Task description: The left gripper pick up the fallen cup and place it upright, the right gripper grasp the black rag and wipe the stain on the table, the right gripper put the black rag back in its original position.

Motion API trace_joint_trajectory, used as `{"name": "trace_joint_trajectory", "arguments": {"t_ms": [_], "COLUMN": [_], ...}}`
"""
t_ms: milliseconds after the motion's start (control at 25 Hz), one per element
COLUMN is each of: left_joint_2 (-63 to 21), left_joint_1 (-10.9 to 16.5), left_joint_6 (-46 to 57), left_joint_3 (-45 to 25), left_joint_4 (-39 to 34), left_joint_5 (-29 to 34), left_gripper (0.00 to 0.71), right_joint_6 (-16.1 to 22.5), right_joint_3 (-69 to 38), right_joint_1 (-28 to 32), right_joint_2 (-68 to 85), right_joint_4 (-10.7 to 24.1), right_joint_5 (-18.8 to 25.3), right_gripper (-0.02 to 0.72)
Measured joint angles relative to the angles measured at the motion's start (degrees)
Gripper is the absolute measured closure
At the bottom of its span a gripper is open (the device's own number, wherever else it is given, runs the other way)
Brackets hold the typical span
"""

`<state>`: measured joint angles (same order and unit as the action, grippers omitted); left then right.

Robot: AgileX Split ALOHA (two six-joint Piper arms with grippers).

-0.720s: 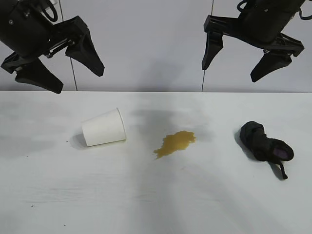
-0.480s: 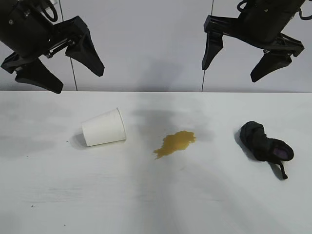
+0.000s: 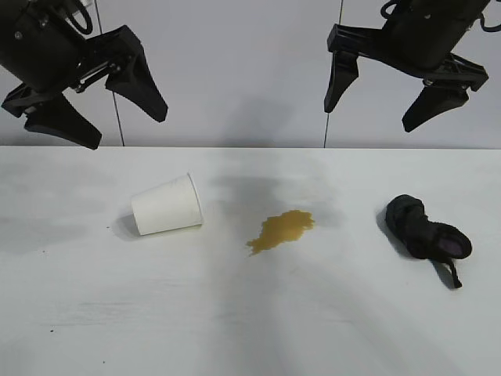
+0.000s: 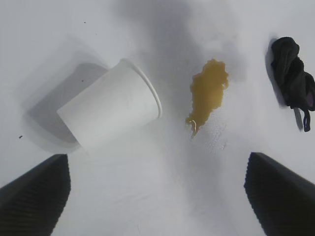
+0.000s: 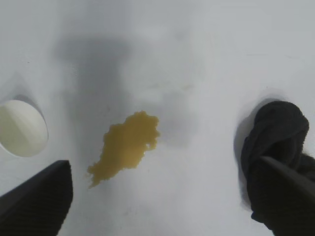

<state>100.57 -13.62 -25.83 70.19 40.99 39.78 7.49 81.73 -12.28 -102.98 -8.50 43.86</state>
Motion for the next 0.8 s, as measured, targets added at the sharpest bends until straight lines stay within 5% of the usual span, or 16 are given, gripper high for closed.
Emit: {"name": "trace_joint_trajectory", "arguments": {"t_ms": [120,360,560,800], "left_joint_2": [0.00,0.00,0.32,6.07], "left_joint_1": [0.00,-3.24,-7.13,-8.77], "left_joint_6": [-2.66,-25.92,-28.33,-28.37], "left_joint_3": [0.02,0.59,0.87,5.96], "left_joint_4": [-1.00,-13.34,-18.38,-18.80], "left_joint_5": [1.11,1.68,-6.40,-5.81], "left_gripper": [0.016,0.016,0.016,0.016], "right_joint_6": [0.00,0.00,0.00,0.00], "right_joint_3": [0.00,0.00,0.00,0.00], "right_joint_1": [0.00,0.00,0.00,0.00], "right_joint_2": [0.00,0.00,0.00,0.00], "right_joint_4": [0.00,0.00,0.00,0.05], "right_joint_5": [0.00,0.06,0.10,0.23], "right_gripper": [0.010,0.010,0.010,0.010]}}
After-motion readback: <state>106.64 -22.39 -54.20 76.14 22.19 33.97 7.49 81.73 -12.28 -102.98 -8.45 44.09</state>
